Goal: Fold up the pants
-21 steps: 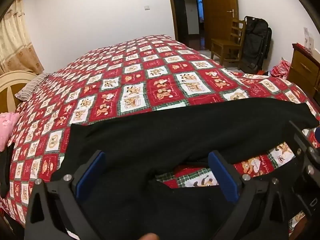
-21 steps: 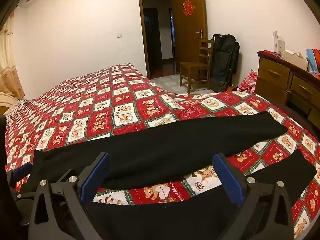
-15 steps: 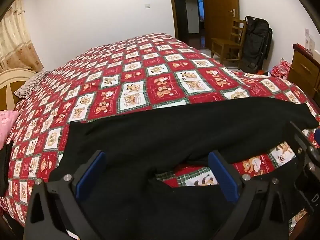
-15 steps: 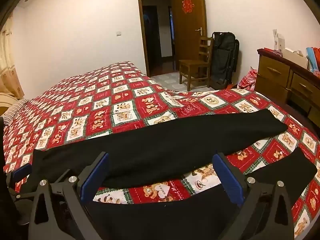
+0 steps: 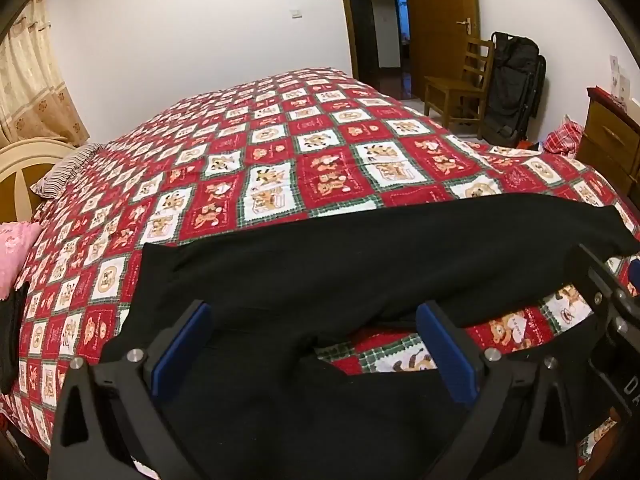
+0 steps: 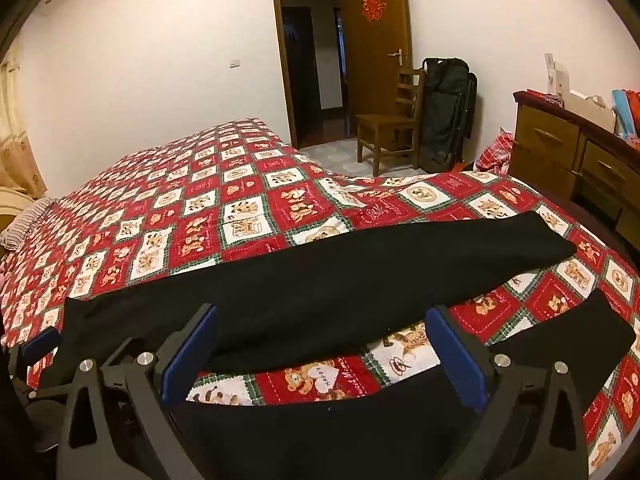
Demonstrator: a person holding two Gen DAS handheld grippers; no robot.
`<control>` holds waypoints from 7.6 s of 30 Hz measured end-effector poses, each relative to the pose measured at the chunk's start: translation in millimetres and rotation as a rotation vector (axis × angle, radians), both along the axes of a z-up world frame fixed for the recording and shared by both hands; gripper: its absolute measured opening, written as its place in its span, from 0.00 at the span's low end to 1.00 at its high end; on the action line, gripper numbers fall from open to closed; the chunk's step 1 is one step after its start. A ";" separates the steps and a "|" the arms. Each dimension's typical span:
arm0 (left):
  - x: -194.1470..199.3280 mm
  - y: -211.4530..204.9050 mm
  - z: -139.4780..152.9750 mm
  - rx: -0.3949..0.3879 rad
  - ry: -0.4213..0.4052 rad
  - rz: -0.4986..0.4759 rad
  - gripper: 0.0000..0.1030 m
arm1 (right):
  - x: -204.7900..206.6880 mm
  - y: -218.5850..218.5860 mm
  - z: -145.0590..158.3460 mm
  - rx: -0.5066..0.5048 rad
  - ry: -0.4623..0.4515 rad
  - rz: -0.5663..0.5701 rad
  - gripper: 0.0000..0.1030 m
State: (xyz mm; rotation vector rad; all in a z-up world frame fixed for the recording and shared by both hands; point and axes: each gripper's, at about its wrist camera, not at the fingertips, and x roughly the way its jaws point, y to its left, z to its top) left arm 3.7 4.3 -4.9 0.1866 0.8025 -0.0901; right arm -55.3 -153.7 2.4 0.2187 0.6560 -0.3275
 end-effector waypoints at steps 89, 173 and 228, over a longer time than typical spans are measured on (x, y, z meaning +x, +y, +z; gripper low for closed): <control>110.0 105.0 -59.0 -0.107 0.247 0.223 1.00 | 202.2 32.3 -77.7 -0.068 0.303 0.599 0.78; 121.1 194.3 -9.4 -0.431 0.143 0.296 0.34 | 146.8 47.1 -33.0 0.479 0.140 0.883 0.40; 77.9 195.8 -29.8 -0.600 0.172 0.208 0.07 | 61.2 135.4 -30.8 -0.048 -0.181 0.919 0.67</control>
